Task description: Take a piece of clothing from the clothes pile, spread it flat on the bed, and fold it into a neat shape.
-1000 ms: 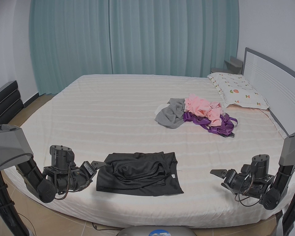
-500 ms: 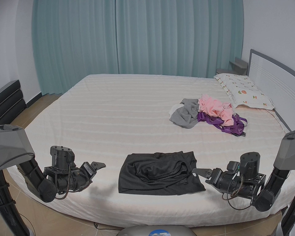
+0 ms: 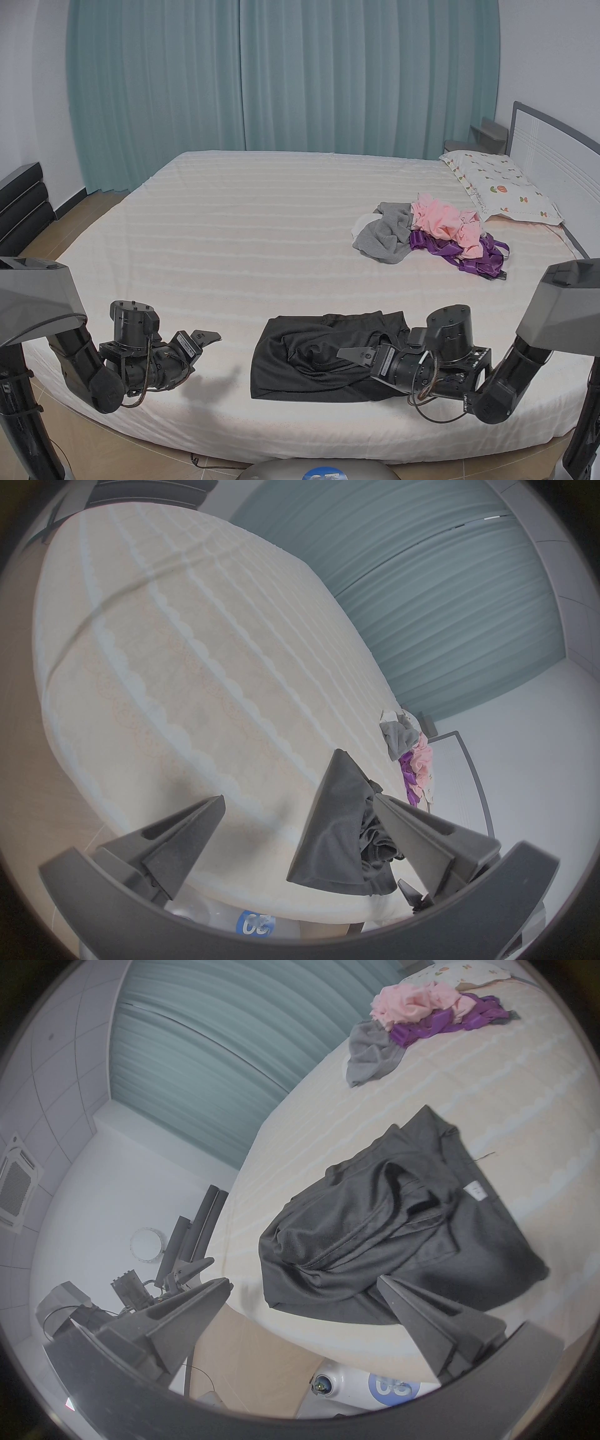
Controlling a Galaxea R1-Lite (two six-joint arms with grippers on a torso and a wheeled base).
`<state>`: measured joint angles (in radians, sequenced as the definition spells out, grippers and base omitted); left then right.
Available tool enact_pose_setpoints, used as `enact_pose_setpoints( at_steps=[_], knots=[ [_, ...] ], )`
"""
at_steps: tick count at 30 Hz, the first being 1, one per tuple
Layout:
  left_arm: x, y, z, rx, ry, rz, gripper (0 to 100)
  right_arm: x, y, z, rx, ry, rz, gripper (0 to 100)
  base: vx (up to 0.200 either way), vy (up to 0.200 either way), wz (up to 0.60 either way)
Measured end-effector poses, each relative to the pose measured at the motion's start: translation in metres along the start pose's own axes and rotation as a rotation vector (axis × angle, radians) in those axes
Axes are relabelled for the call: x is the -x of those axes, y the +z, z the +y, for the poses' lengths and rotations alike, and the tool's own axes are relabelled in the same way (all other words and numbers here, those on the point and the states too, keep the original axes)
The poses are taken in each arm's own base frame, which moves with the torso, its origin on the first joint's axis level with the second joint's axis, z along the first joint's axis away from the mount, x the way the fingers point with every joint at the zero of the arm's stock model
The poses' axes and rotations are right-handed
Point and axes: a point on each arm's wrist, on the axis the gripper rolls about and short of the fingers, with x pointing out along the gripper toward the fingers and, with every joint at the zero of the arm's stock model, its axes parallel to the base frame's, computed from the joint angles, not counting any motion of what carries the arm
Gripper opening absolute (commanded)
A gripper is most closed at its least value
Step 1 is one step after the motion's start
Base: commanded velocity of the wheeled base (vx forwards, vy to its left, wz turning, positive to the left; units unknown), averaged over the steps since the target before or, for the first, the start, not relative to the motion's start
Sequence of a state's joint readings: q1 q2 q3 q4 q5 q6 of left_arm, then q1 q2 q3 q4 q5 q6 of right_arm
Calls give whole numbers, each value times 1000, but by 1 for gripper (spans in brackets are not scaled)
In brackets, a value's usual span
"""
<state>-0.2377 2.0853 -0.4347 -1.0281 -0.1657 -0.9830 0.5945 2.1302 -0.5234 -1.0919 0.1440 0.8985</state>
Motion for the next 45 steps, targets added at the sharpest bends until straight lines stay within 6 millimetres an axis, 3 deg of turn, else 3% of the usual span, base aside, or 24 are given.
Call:
enact_pose_setpoints(
  at_steps=[8,19,26,32,39,45],
  knots=[
    [-9,-2,4,3,-1,3,100,-38,6,0,9,-93,29,100,0,0,0],
    [-14,-4,8,6,12,10,100,-64,65,-14,6,-214,-102,100,0,0,0],
    [-15,-4,10,8,17,10,100,-65,97,-37,-43,-266,-166,100,0,0,0],
    [-15,-3,10,9,20,8,100,-64,105,-53,-100,-286,-185,100,0,0,0],
    [-16,-3,11,9,22,9,100,-39,101,-41,-144,-226,-135,100,0,0,0],
    [-16,-4,11,8,23,9,100,-18,76,-20,-120,-184,-55,100,0,0,0]
  ],
)
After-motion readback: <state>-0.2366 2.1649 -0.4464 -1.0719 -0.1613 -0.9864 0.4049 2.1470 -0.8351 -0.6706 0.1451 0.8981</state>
